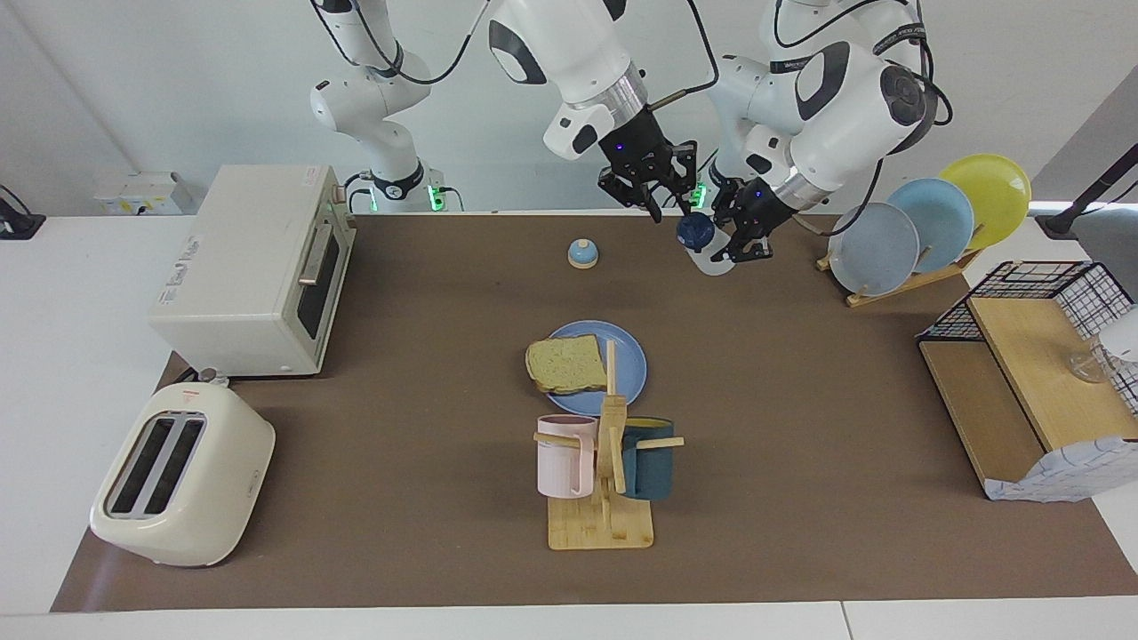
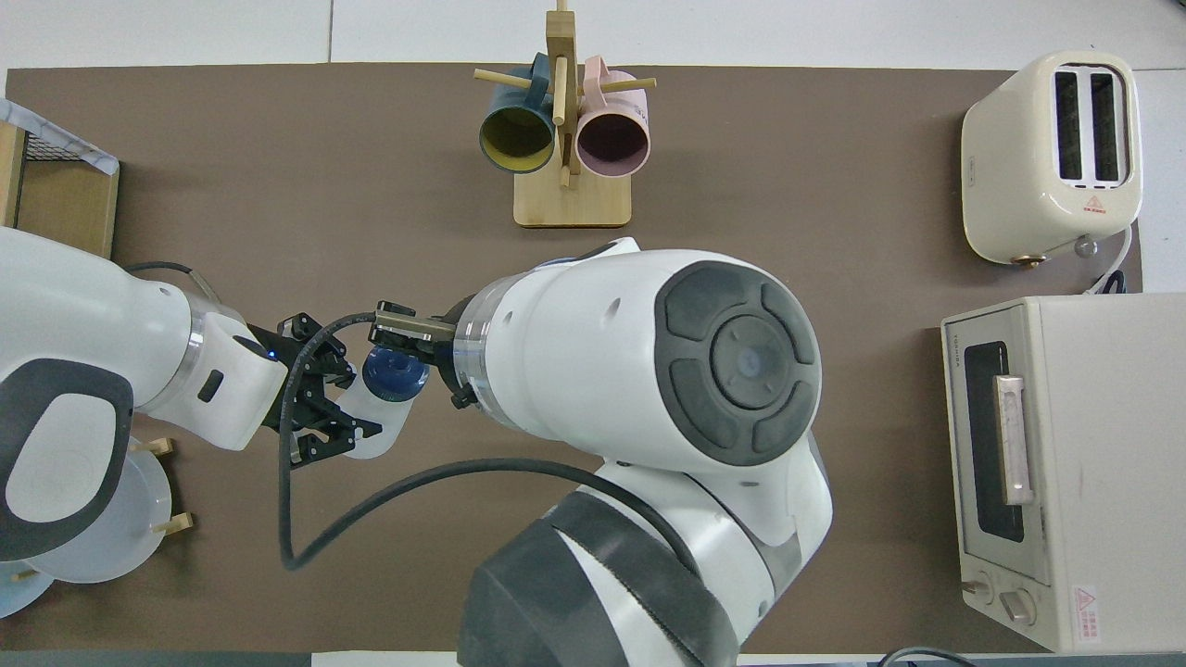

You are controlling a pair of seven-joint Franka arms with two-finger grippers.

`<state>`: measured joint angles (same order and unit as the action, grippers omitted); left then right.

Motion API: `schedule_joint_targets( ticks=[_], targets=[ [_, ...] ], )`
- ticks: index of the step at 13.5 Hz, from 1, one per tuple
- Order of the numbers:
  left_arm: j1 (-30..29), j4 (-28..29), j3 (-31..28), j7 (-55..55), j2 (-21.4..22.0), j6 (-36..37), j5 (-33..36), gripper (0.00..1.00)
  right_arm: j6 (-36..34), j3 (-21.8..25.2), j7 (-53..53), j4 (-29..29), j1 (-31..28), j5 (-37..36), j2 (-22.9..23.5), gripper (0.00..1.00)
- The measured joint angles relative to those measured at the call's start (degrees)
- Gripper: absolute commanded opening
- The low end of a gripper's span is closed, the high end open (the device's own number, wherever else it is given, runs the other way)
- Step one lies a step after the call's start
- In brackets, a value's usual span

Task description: Put bread on plate and add seasoning

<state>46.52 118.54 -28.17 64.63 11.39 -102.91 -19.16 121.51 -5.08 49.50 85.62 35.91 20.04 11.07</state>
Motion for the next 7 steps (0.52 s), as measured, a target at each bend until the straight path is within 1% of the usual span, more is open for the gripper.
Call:
schedule_joint_targets(
  ticks=[4, 7],
  targets=[
    [0.0, 0.2, 0.0, 0.0, 0.0, 0.0, 0.0, 0.00, 0.7, 0.0, 0.1, -0.2, 0.1, -0.2, 0.1, 0.40],
    [0.0, 0.4, 0.0, 0.0, 0.2, 0.0, 0.0, 0.00, 1.4, -0.1, 0.2, -0.2, 1.5, -0.4, 0.7, 0.36]
  ],
)
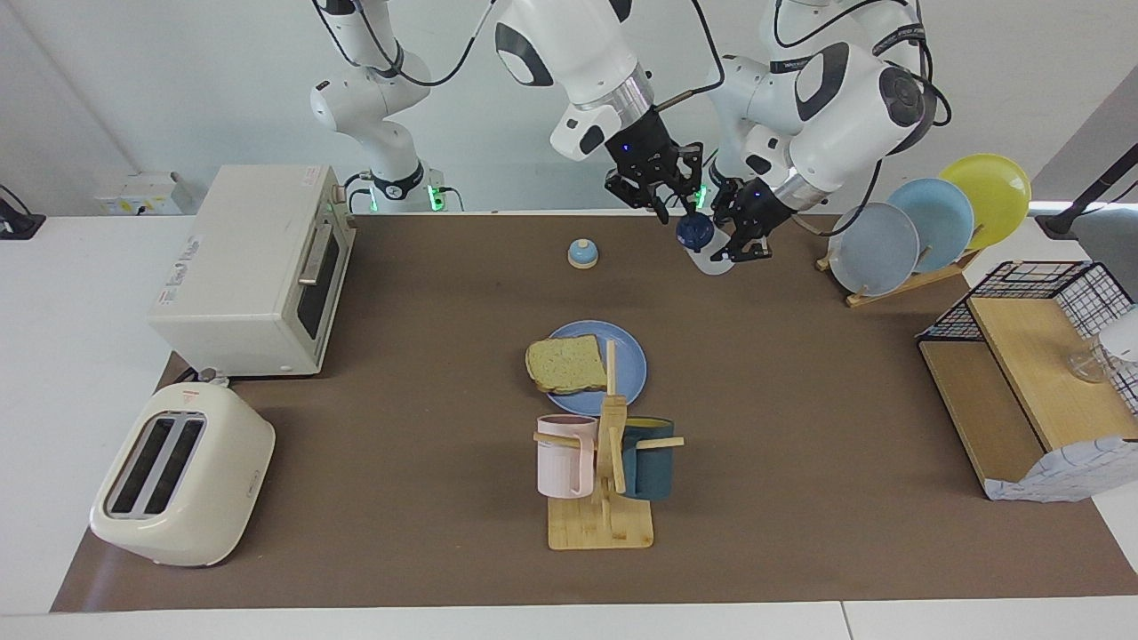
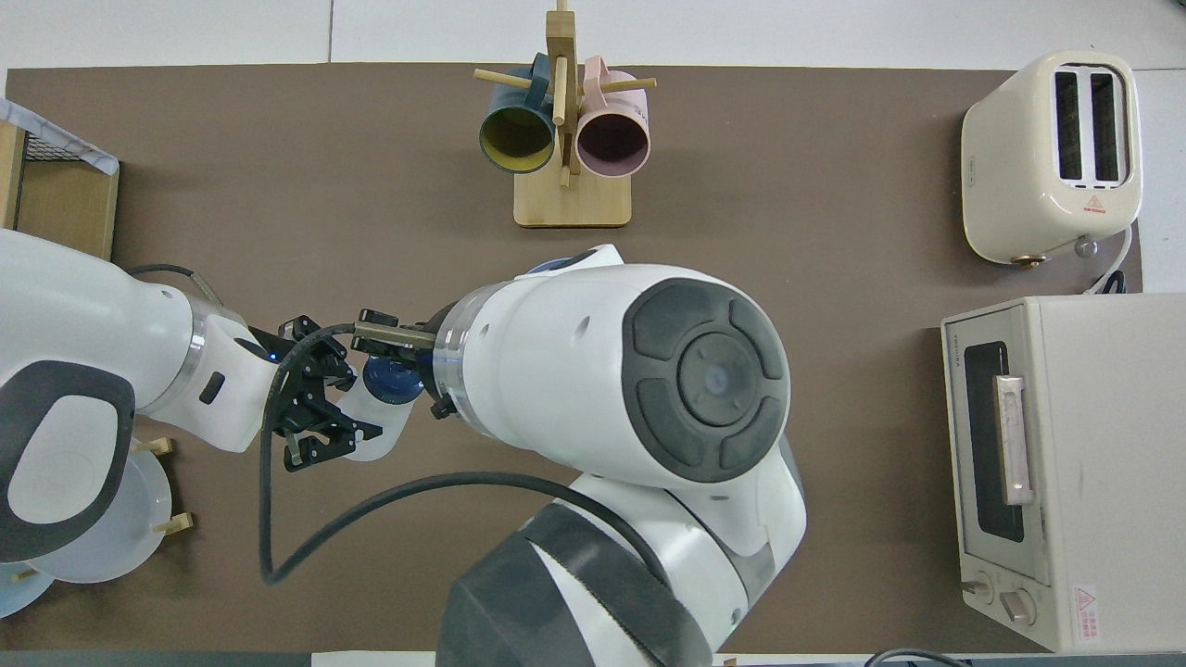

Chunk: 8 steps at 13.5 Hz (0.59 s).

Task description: Put bread on plate and add seasoning

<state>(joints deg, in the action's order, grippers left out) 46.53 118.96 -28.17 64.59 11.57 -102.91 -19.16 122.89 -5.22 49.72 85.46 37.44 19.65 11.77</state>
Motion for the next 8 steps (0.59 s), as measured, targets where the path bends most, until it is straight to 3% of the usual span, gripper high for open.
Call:
schedule_joint_targets(
  ticks=[4, 8],
  targets=[
    [0.0, 0.4, 0.0, -0.1, 0.3, 0.0, 0.0, 0.00, 0.2, 0.0, 0.2, -0.1, 0.4, -1.0, 0.1, 0.32],
    [0.0, 0.6, 0.0, -0.2, 0.5, 0.0, -0.1, 0.00, 0.2, 0.0, 0.2, -0.1, 0.4, -1.1, 0.1, 0.05]
  ],
)
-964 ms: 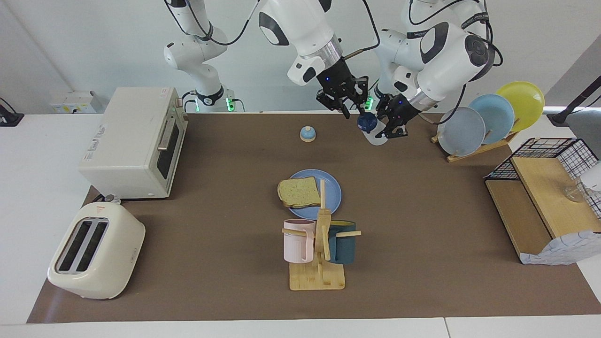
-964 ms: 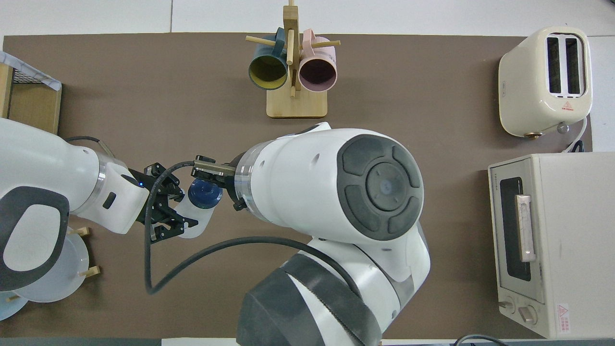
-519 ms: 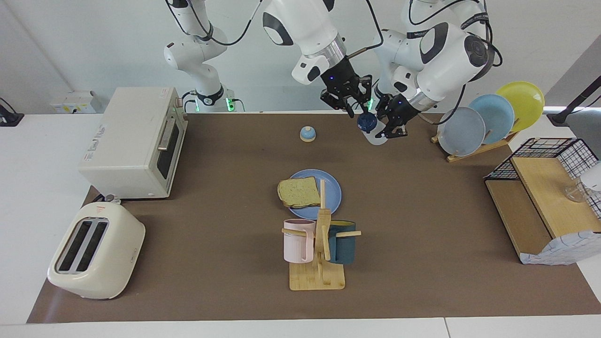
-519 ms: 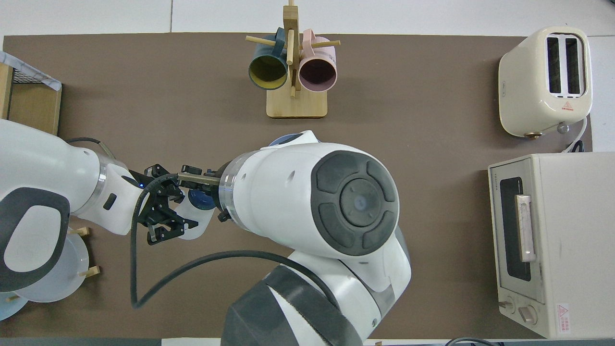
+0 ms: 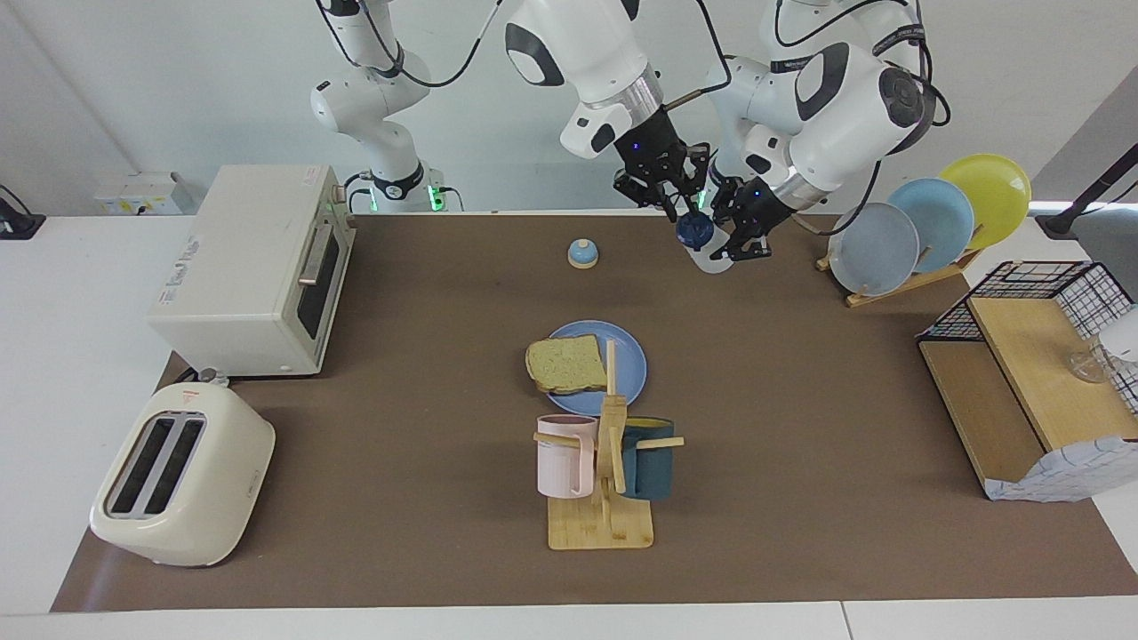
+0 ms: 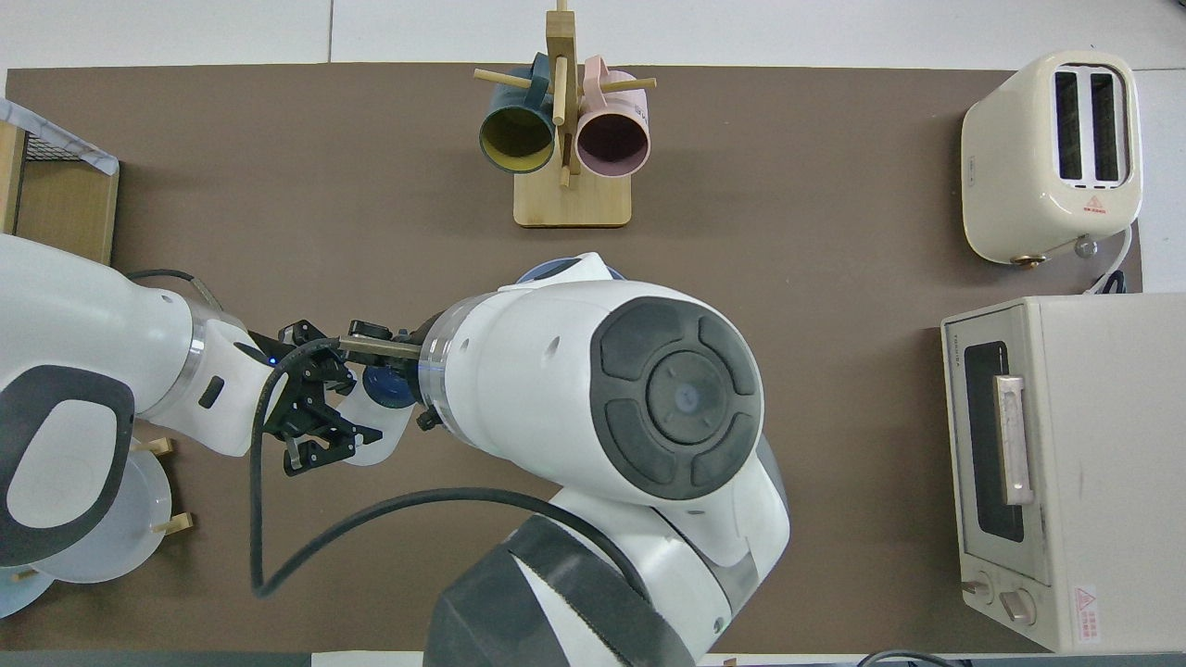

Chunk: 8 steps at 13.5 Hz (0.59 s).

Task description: Put bread on plate and add seasoning

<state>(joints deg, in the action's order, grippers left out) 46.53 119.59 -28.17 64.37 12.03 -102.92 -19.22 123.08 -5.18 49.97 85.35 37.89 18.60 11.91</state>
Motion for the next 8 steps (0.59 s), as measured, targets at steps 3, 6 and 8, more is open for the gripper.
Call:
schedule_joint_targets(
  ticks=[3, 6, 8],
  targets=[
    [0.0, 0.1, -0.1, -0.9, 0.0, 0.0, -0.2, 0.00, 0.1, 0.1, 0.0, -0.1, 0.0, 0.0, 0.0, 0.03],
    [0.0, 0.1, -0.1, -1.3, 0.0, 0.0, -0.2, 0.00, 0.2, 0.1, 0.0, -0.1, 0.0, 0.0, 0.0, 0.01],
    [0.0, 0.1, -0.1, -1.5, 0.1, -0.1, -0.3, 0.00, 0.8, 0.1, 0.0, -0.1, 0.0, 0.0, 0.1, 0.37]
  ],
)
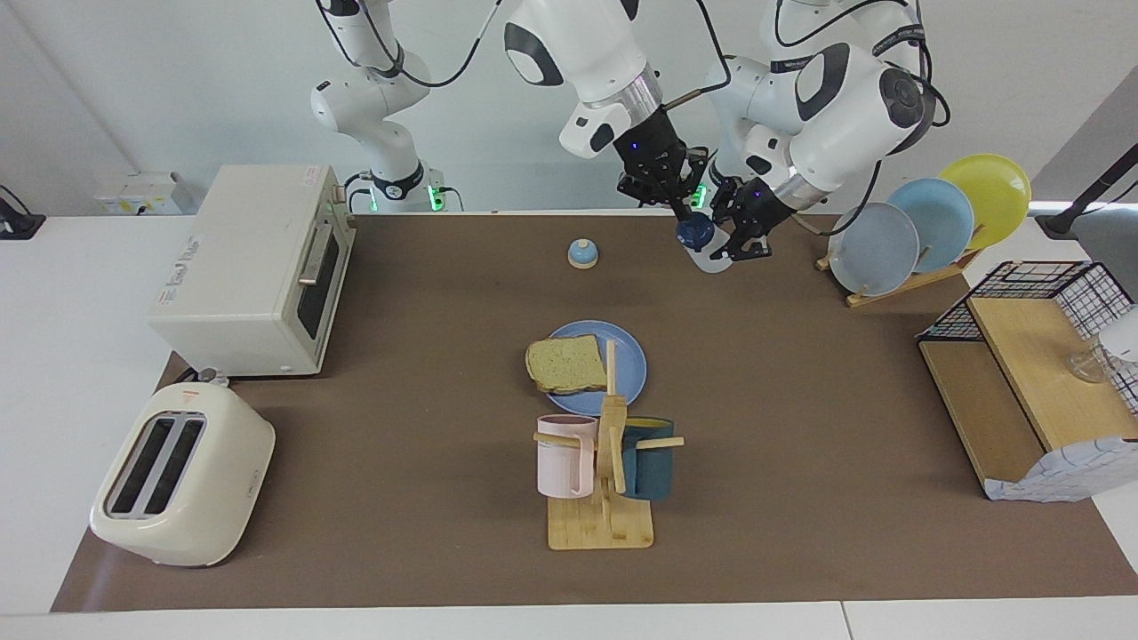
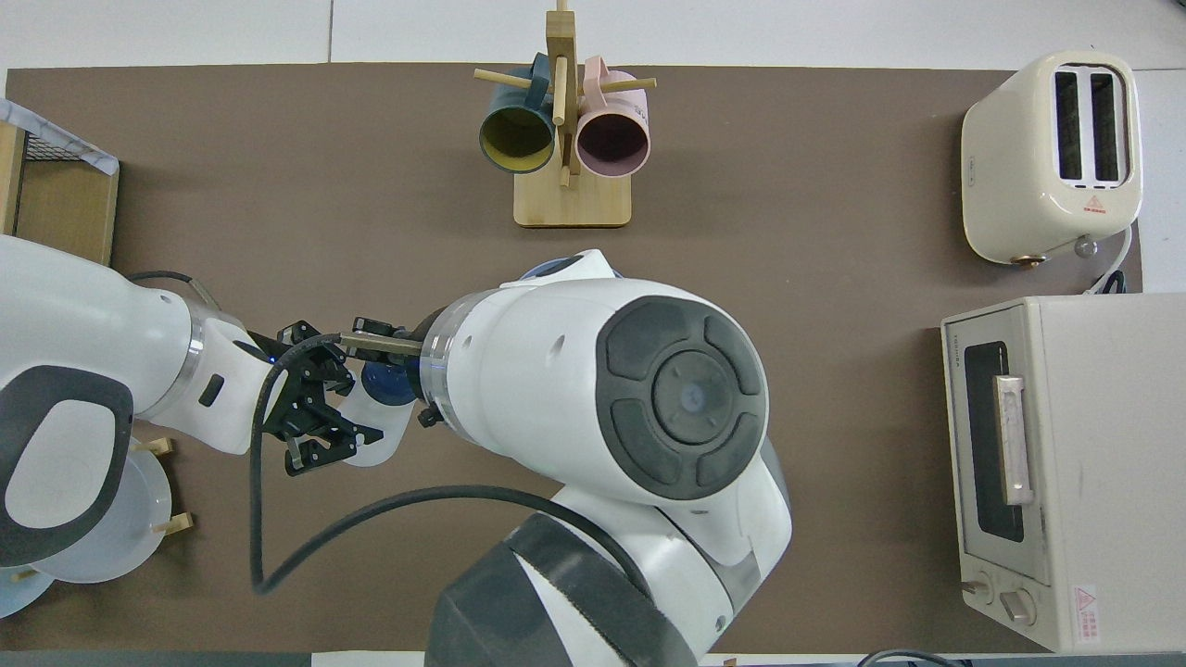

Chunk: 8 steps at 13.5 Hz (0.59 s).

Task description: Put bread on plate and add seasoning

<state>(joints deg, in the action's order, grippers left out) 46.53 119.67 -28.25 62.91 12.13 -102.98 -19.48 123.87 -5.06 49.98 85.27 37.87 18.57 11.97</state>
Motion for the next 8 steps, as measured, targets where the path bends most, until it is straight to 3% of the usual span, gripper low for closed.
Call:
schedule_joint_targets(
  ticks=[3, 7, 8],
  targets=[
    [0.0, 0.0, 0.0, -0.1, 0.0, 0.0, 0.0, 0.00, 1.2, 0.0, 0.0, 0.0, 0.0, 0.0, 0.0, 0.39],
    [0.1, 0.0, 0.0, -0.1, 0.0, 0.0, 0.0, 0.00, 2.6, 0.0, 0.0, 0.0, 0.0, -0.1, 0.9, 0.26],
    [0.1, 0.0, 0.0, -0.1, 0.0, 0.0, 0.0, 0.00, 2.8, 0.0, 0.0, 0.0, 0.0, -0.1, 1.2, 0.16]
  ],
)
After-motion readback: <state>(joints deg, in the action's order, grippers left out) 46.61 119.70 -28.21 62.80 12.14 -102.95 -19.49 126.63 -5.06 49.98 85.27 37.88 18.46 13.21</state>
